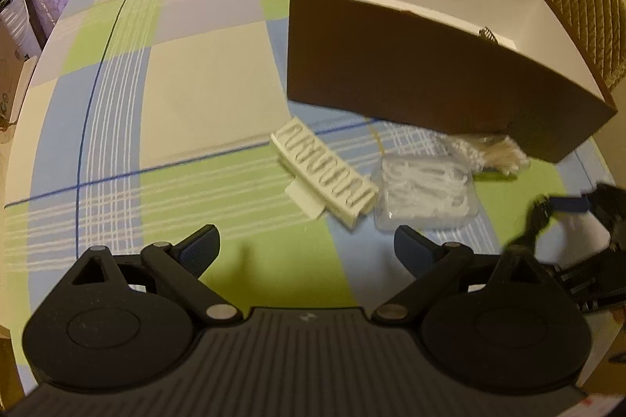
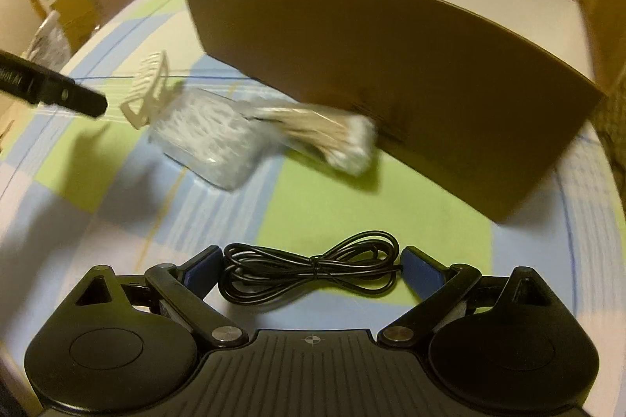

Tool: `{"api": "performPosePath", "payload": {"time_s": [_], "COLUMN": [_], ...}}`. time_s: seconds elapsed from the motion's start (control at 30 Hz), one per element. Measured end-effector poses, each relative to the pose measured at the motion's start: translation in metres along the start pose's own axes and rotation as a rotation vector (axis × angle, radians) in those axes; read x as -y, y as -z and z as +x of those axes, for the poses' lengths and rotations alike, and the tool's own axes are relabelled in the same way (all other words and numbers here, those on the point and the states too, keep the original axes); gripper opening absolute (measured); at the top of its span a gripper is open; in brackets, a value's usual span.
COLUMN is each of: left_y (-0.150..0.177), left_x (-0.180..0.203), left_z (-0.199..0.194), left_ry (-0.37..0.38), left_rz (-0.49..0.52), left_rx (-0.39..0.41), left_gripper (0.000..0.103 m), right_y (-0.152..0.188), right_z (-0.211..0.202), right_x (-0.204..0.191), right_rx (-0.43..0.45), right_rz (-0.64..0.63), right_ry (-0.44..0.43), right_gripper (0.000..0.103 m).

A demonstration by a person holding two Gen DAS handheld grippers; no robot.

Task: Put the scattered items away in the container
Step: 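Grasp the white plastic holder with the left tool while the right tool grasps the black cable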

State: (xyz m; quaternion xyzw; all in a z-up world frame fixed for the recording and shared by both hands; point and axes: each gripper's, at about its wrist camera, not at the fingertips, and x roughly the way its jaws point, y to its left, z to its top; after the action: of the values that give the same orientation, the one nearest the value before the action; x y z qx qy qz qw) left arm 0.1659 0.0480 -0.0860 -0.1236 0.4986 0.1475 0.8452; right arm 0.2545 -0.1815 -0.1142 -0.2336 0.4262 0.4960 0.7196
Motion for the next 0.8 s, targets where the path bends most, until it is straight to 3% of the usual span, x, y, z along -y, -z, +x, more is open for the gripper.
{"api": "performPosePath", "payload": {"time_s": [0.17,0.33,0.47,0.53,0.63,0.8], "left_y": [-0.022,-0.035,-0.031,-0.029,-0.026,-0.018], "left_x": [0.004,0.007,0.010,0.009,0.002,-0.008], "left_z": [0.011,0.033,0.048,0.052,0.053,0.045], "left_ry": [-0.009,-0.012,-0.004,0.013,0.044,0.061], "left_rz": [0.003,0.019,0.064,0.084,0.102,0.186], "left_rx": [0.044,0.025,-0.001,-0.007,-0.016,-0.022], "left_gripper": [0.088,0.068,0.061,0.044,0.028,0.023], "right_y": [0.004,0.007,0.009,0.010,0.010,0.010], "right_z": [-0.010,-0.015,-0.018,-0.019,-0.019,-0.015], "right_x": [0.017,0.024,0.025,0.025,0.024,0.019], "right_rx": [-0.002,0.001,0.001,-0.001,-0.003,-0.007], "right_rz": [0.062,0.090,0.091,0.091,0.083,0.068], "right_ry": [0.040,0.059,0.063,0.063,0.057,0.051], "right_gripper": [0.094,0.094,0.094,0.094,0.094,0.094]}}
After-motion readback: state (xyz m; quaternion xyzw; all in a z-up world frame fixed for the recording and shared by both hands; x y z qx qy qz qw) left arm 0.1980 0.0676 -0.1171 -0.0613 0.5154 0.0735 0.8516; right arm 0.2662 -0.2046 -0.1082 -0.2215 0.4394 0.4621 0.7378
